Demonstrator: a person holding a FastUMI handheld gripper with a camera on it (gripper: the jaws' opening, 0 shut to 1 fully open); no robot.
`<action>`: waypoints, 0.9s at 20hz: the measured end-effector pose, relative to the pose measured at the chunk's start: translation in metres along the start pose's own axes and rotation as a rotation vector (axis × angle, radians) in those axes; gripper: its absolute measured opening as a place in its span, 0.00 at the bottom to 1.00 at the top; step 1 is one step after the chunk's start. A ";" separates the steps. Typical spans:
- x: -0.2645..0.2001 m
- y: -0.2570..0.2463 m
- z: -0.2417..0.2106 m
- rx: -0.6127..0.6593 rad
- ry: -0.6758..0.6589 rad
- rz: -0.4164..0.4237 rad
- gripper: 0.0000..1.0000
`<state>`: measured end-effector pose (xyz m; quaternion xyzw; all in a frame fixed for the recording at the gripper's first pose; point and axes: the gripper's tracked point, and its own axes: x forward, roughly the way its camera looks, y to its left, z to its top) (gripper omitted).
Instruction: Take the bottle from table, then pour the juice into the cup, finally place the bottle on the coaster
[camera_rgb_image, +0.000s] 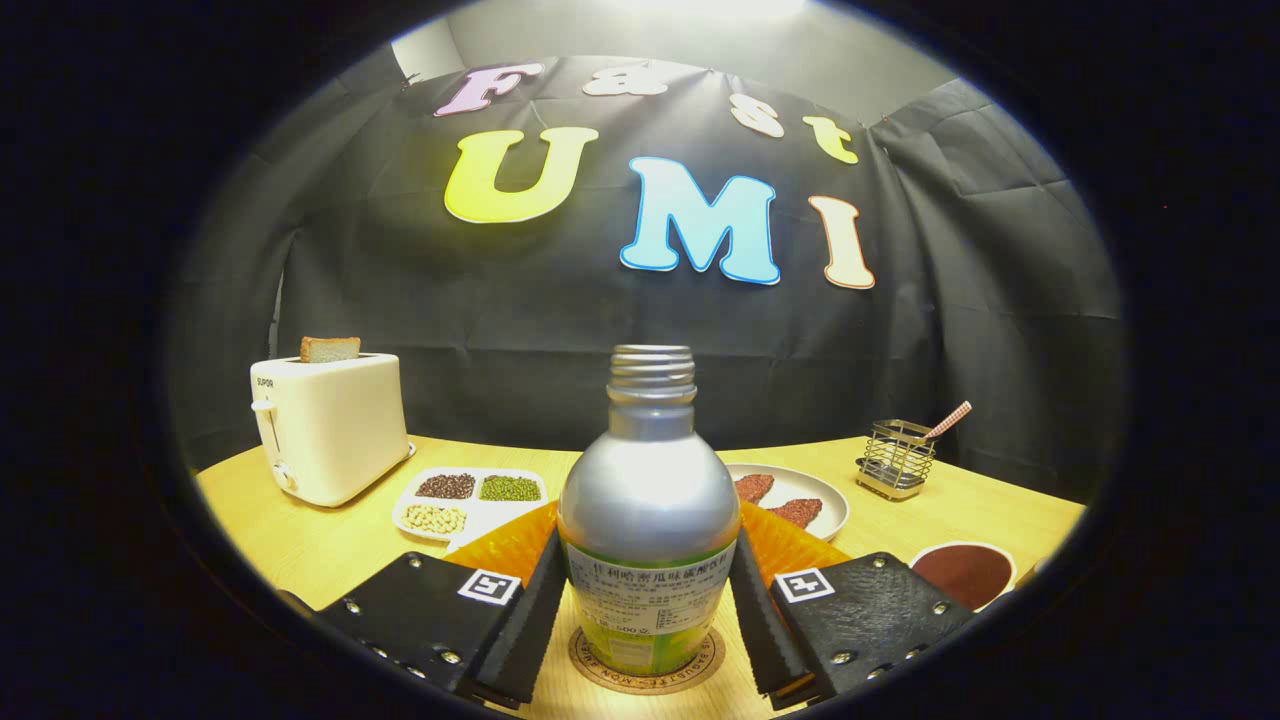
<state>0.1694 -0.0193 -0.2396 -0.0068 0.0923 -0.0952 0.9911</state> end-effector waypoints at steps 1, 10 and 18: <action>0.000 -0.002 0.001 0.021 -0.014 -0.001 0.78; -0.006 0.004 0.005 -0.025 -0.021 0.049 0.99; -0.063 -0.013 0.138 -0.086 -0.107 0.039 0.99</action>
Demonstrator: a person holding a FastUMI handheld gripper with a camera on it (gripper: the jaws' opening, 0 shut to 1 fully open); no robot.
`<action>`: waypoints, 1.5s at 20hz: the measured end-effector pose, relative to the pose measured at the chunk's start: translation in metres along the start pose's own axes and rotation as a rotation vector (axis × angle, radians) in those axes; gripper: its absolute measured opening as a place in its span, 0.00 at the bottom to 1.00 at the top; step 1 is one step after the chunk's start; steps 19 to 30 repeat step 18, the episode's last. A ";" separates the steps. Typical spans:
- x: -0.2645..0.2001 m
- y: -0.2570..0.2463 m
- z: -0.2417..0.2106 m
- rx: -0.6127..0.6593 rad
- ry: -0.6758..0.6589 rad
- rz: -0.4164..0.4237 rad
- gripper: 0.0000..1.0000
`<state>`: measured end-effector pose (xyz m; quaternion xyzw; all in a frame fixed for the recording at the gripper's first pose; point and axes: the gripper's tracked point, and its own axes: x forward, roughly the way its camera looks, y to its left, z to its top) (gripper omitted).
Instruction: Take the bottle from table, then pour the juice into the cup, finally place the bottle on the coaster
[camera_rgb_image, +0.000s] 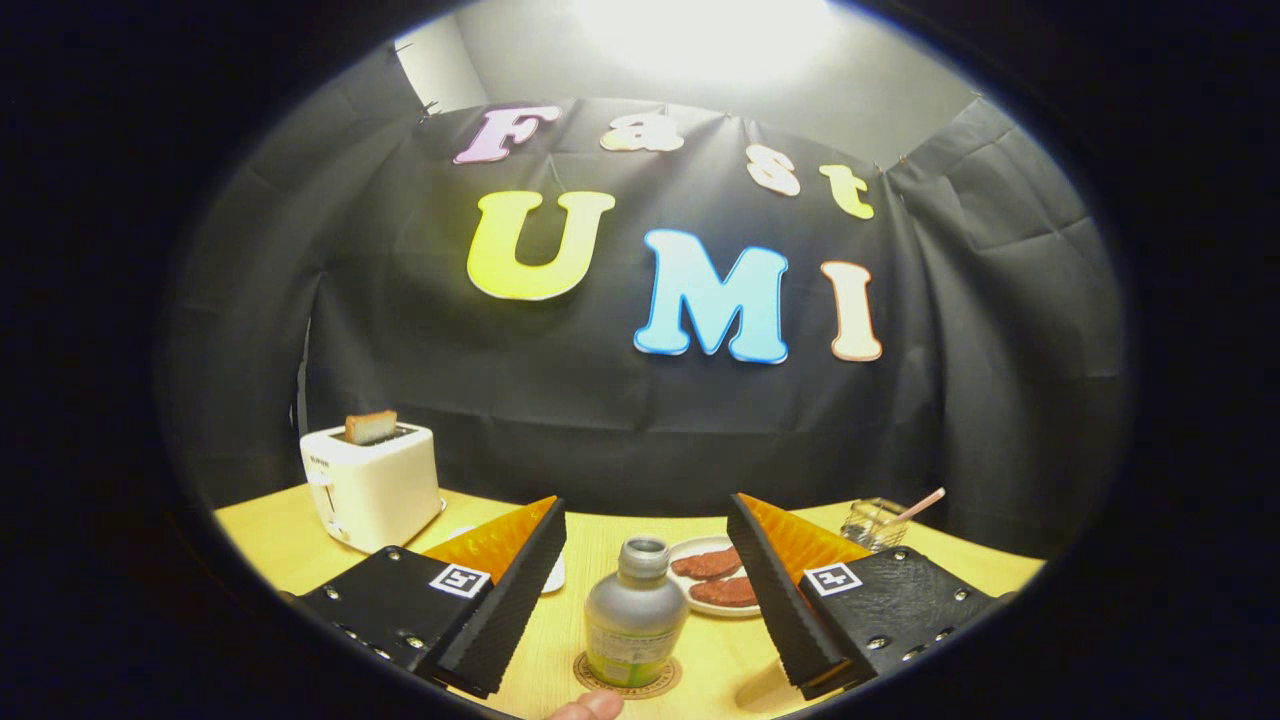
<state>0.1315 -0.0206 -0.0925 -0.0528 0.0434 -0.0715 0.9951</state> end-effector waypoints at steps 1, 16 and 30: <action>-0.005 -0.004 0.022 -0.023 -0.001 -0.009 0.99; -0.059 -0.008 0.172 0.008 -0.119 0.095 0.98; -0.059 -0.005 0.176 0.018 -0.104 0.110 0.98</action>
